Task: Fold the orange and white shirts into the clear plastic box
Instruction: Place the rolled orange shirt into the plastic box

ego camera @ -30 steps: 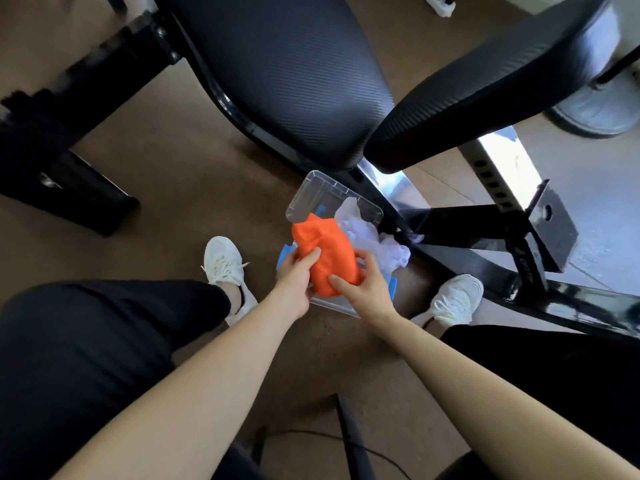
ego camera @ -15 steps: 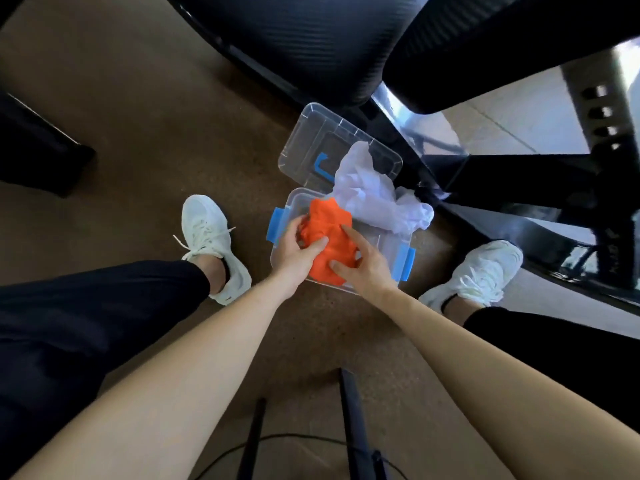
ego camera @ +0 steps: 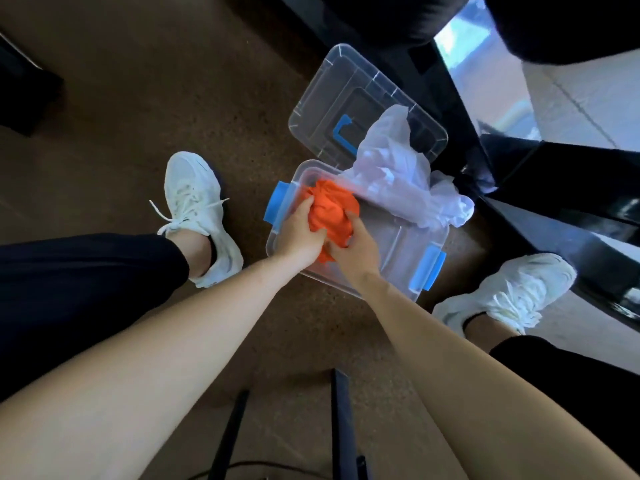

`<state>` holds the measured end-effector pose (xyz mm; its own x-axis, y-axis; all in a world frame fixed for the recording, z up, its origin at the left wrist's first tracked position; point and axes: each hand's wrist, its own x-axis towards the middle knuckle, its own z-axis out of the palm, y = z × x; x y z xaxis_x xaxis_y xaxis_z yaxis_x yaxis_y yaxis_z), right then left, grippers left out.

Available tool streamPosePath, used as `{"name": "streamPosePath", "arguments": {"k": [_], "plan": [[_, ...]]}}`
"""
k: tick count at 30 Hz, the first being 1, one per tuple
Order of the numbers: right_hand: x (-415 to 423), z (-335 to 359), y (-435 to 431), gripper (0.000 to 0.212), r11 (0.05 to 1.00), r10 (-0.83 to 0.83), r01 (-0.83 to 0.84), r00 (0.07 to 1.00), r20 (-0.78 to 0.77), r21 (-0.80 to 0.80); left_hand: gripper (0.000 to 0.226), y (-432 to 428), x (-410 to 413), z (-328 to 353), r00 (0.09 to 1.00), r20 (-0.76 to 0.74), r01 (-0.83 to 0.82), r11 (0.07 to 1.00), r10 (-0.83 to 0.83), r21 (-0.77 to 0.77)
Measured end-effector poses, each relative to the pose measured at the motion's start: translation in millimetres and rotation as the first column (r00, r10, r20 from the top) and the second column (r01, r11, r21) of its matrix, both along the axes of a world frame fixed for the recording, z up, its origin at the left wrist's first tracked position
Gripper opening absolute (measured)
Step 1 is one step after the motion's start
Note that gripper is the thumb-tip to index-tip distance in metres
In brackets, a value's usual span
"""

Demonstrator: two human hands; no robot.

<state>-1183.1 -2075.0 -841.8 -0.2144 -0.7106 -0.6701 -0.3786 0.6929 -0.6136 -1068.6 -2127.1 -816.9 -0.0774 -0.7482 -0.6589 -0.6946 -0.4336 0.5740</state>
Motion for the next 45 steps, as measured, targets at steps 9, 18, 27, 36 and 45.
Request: {"name": "streamPosePath", "arguments": {"k": [9, 18, 27, 36, 45], "plan": [[-22.0, -12.2, -3.4, 0.074, 0.970, 0.226, -0.228, 0.974, 0.032, 0.080, 0.042, 14.2, 47.3, 25.7, 0.993, 0.075, 0.113, 0.870, -0.088, -0.479], [-93.7, 34.3, -53.2, 0.032, 0.905, -0.040, -0.186, 0.858, -0.512, -0.382, 0.043, 11.7, 61.6, 8.4, 0.972, 0.225, 0.130, 0.941, -0.060, -0.312], [-121.4, 15.7, -113.4, 0.053, 0.949, 0.294, -0.217, 0.874, -0.387, 0.231, 0.041, 5.9, 62.2, 18.5, 0.964, 0.263, 0.103, 0.970, -0.043, -0.219], [-137.9, 78.0, -91.1, 0.025, 0.967, 0.199, -0.249, 0.875, -0.441, -0.057, 0.044, -18.2, 65.3, 51.1, 0.958, 0.287, 0.023, 1.000, -0.019, -0.011], [-142.7, 259.6, -39.1, 0.022, 0.924, 0.134, -0.193, 0.972, -0.193, -0.331, 0.048, -28.2, 19.9, 176.3, 0.954, -0.050, 0.285, 0.947, -0.295, -0.150]]}}
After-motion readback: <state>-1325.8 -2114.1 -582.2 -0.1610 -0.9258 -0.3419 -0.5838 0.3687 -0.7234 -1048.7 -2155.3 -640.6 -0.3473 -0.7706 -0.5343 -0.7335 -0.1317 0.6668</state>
